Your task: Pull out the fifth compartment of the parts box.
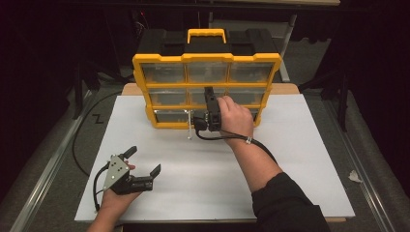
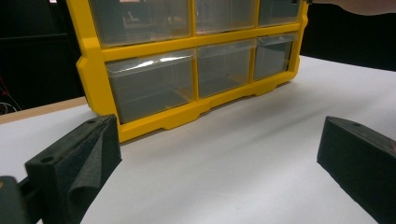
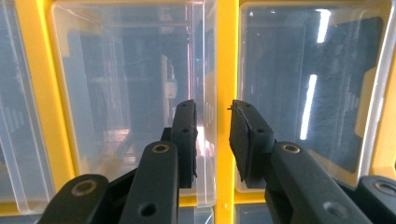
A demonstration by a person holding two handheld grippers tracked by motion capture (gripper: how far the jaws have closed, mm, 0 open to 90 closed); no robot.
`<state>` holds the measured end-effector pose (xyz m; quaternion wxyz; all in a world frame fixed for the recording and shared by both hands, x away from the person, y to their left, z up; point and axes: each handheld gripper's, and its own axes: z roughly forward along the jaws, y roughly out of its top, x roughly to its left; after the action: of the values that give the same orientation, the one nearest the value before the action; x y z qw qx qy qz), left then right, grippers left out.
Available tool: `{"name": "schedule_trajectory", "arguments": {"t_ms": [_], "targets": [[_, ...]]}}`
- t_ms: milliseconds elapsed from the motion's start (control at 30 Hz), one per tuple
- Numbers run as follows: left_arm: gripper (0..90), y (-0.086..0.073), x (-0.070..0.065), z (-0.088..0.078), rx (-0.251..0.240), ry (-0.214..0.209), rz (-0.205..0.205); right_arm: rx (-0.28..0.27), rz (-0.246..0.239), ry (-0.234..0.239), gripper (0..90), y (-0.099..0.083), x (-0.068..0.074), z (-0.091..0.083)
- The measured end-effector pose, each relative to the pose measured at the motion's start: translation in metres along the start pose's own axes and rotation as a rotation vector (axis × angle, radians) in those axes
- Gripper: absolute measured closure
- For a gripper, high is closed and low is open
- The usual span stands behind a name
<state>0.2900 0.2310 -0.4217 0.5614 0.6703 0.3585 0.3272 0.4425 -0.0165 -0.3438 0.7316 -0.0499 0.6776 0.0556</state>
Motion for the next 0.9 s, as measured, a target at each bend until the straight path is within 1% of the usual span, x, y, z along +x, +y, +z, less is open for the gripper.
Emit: {"name": "schedule_trajectory", "arguments": {"t_ms": [133,167,200,333,367,467,500,533,567,633,833,900], "targets": [[0.3,0.0,0.0,0.001,0.002,0.0,-0.002,-0.004,0.003,0.01,76.2,-0.001,0.0,-0.004],[0.3,0.0,0.0,0.001,0.002,-0.001,-0.002,-0.007,0.0,0.015,77.5,-0.001,0.0,-0.005],[0.3,0.0,0.0,0.001,0.002,-0.002,-0.002,-0.013,-0.006,0.021,81.1,-0.002,0.0,-0.009],[0.3,0.0,0.0,0.001,0.002,-0.003,-0.002,-0.017,-0.007,0.03,81.8,-0.002,-0.001,-0.014],[0.3,0.0,-0.001,0.001,0.002,-0.005,-0.002,-0.019,-0.01,0.033,82.0,-0.003,-0.001,-0.018],[0.3,0.001,-0.001,0.001,0.002,-0.007,0.001,-0.022,-0.007,0.033,82.1,-0.003,-0.001,-0.022],[0.3,0.001,-0.001,0.001,0.002,-0.009,0.003,-0.032,-0.01,0.031,82.2,-0.003,-0.002,-0.027],[0.3,0.001,-0.001,0.001,0.002,-0.009,0.003,-0.032,-0.01,0.031,82.2,-0.003,-0.002,-0.027],[0.3,0.001,-0.001,0.002,0.002,-0.01,0.003,-0.032,-0.017,0.032,82.2,-0.003,-0.002,-0.031],[0.3,0.001,-0.001,0.002,0.001,-0.01,0.003,-0.033,-0.016,0.03,82.2,-0.003,-0.002,-0.033],[0.3,0.001,-0.001,0.001,-0.003,-0.011,0.002,-0.043,-0.025,0.028,82.2,-0.003,-0.004,-0.045],[0.3,0.001,-0.001,0.001,-0.003,-0.012,0.003,-0.047,-0.02,0.027,82.2,-0.004,-0.004,-0.048]]}}
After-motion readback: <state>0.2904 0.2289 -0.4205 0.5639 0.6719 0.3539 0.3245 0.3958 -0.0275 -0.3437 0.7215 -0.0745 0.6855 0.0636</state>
